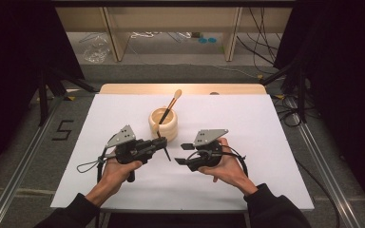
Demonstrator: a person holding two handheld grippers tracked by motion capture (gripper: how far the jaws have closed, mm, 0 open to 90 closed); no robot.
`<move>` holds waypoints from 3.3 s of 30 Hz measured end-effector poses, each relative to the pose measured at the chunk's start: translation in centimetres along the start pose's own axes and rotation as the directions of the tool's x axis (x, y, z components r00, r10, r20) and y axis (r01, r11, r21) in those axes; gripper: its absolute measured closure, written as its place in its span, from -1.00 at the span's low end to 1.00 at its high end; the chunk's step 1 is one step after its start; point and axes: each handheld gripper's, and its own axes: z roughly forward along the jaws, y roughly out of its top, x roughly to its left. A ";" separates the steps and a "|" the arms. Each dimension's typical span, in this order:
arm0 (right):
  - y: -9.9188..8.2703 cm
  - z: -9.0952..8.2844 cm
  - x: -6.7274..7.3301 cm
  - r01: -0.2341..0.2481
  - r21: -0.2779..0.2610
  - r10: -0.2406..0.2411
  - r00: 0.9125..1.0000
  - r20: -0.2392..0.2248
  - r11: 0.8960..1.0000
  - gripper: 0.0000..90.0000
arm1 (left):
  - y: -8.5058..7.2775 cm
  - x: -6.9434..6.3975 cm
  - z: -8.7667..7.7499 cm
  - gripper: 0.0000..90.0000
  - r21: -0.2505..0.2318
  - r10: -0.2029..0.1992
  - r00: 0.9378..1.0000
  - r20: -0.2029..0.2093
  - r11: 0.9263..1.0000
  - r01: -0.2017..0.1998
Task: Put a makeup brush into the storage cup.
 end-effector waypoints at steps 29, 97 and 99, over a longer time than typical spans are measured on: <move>-4.0 -4.6 -0.4 -0.154 -0.021 0.155 0.969 0.190 0.988 -0.47 | 2.3 3.2 -1.8 0.85 0.013 0.040 0.985 -0.165 0.999 -0.038; -6.8 -6.6 1.2 -0.202 -0.046 0.207 0.951 0.230 0.978 -0.53 | 7.3 7.0 1.7 0.85 0.027 0.035 0.975 -0.218 0.999 -0.030; -6.8 -6.6 1.2 -0.199 -0.042 0.204 0.953 0.226 0.979 -0.53 | 7.4 7.1 1.9 0.85 0.024 0.030 0.975 -0.221 0.999 -0.025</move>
